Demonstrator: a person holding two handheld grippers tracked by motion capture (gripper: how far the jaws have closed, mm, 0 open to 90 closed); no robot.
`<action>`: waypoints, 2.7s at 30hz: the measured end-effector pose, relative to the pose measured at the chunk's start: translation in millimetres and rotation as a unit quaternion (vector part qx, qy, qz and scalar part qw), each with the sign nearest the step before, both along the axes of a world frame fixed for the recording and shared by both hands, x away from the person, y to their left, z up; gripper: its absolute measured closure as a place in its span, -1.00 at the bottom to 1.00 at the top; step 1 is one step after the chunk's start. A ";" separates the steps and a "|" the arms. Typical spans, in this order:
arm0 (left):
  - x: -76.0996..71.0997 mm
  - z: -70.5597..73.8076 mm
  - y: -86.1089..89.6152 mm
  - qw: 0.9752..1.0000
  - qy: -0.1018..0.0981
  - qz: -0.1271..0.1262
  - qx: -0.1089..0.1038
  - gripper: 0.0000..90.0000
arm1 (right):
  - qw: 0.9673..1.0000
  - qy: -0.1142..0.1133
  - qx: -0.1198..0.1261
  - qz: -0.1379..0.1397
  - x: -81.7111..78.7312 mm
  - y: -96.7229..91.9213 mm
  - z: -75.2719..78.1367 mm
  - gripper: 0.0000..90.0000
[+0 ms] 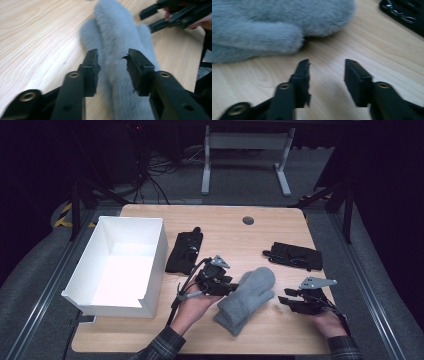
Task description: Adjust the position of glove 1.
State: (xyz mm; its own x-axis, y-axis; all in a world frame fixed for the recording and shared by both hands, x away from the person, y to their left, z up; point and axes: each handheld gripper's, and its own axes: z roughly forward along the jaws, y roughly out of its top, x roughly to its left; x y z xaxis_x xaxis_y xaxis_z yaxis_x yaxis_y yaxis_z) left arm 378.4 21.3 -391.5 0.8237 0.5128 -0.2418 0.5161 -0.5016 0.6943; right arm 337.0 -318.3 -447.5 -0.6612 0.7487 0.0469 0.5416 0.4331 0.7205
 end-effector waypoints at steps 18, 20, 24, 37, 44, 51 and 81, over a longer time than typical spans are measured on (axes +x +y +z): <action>-7.2 -32.5 19.6 0.999 0.042 -0.011 0.026 0.96 | 0.989 0.038 0.017 0.141 -26.4 62.1 1.7 0.99; -8.5 -35.1 17.9 0.998 0.047 -0.017 0.027 0.96 | 0.989 0.038 0.020 0.144 -25.9 65.4 1.5 0.99; -11.0 -34.0 16.3 0.998 0.047 -0.023 0.022 0.96 | 0.988 0.034 0.027 0.148 -24.3 70.1 2.5 0.99; -30.3 -27.5 15.4 0.997 0.059 -0.049 0.013 0.97 | 0.987 0.007 0.058 0.148 -22.4 74.5 15.3 1.00; -33.2 -36.3 18.3 0.996 0.063 -0.046 0.033 0.80 | 0.987 0.010 0.047 0.151 -22.0 79.2 11.3 1.00; -24.3 -28.0 22.8 0.998 0.050 -0.032 0.018 0.31 | 0.990 0.005 0.038 0.134 -22.4 64.9 10.2 0.73; 23.3 -59.9 -39.8 0.997 0.061 -0.031 0.023 -0.75 | 0.999 -0.021 -0.019 -0.023 10.9 3.7 -18.8 -0.53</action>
State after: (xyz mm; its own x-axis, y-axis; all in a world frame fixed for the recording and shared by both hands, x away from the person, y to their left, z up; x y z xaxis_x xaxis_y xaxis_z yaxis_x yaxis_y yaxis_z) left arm 401.7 -18.5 -451.4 0.8199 0.4754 -0.3189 0.5623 -0.5647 0.6041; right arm 347.9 -314.6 -466.3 -0.6272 0.7788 -0.0099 0.5310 0.4368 0.7261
